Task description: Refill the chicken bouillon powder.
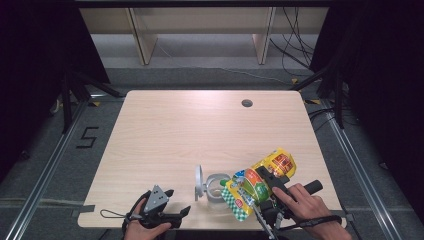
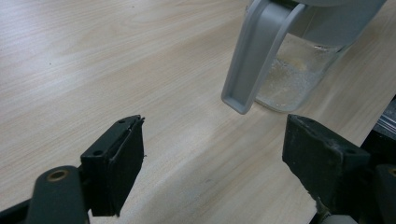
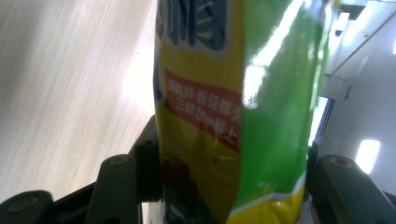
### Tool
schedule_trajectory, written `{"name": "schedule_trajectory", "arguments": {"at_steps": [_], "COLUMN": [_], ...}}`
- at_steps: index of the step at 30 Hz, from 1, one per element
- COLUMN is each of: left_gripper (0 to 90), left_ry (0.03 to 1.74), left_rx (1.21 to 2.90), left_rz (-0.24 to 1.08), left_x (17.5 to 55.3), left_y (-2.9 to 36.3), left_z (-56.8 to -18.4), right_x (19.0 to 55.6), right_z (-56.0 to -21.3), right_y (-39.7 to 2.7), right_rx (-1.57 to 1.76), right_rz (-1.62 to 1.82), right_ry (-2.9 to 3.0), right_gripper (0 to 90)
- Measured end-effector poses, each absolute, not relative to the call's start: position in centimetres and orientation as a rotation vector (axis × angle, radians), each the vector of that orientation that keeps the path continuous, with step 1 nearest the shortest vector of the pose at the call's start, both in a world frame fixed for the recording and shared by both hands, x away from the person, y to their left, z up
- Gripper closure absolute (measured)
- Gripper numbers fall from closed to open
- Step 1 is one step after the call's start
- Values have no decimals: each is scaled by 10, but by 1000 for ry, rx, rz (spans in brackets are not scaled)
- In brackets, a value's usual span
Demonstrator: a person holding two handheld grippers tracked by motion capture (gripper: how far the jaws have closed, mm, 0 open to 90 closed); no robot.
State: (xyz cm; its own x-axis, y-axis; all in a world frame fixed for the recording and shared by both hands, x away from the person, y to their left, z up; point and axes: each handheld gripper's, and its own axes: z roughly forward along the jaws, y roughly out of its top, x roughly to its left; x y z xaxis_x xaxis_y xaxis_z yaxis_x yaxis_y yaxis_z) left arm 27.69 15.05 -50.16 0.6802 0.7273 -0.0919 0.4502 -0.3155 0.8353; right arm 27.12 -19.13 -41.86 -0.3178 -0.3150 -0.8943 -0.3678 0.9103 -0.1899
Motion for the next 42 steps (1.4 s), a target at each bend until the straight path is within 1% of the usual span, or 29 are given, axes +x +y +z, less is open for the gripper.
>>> {"name": "schedule_trajectory", "arguments": {"at_steps": [2, 11, 22, 25, 29, 31, 32, 33, 34, 35, 39, 40, 42], "left_gripper": [202, 202, 202, 202, 202, 202, 202, 202, 202, 202, 202, 202, 202], "left_ry": [917, 911, 915, 911, 937, 914, 935, 908, 915, 910, 917, 908, 911], "left_rx": [1950, 1975, 1955, 1984, 1945, 1957, 1952, 1982, 1952, 1975, 1953, 1981, 1971], "left_rz": [373, 386, 377, 388, 364, 381, 366, 388, 376, 384, 375, 389, 382], "left_x": [277, 277, 276, 277, 275, 276, 275, 277, 277, 277, 276, 277, 277], "left_y": [149, 151, 149, 152, 148, 149, 149, 151, 149, 151, 149, 151, 150], "left_z": [-502, -501, -501, -501, -501, -501, -501, -501, -502, -501, -501, -501, -501], "right_x": [273, 273, 273, 273, 276, 276, 276, 276, 276, 276, 276, 276, 276], "right_z": [-417, -413, -413, -412, -412, -411, -411, -411, -410, -410, -408, -409, -409], "right_y": [-190, -190, -187, -186, -184, -184, -184, -184, -184, -184, -184, -184, -184], "right_rx": [-549, -528, -549, -556, -566, -567, -570, -569, -572, -573, -573, -568, -570], "right_rz": [48, 46, 25, 18, 29, 24, 22, 22, 11, 8, 9, 22, 16], "right_ry": [1898, 1919, 1922, 1928, 1917, 1919, 1920, 1920, 1928, 1927, 1932, 1922, 1926], "right_gripper": [470, 471, 471, 472, 473, 473, 473, 473, 474, 474, 474, 474, 474]}}
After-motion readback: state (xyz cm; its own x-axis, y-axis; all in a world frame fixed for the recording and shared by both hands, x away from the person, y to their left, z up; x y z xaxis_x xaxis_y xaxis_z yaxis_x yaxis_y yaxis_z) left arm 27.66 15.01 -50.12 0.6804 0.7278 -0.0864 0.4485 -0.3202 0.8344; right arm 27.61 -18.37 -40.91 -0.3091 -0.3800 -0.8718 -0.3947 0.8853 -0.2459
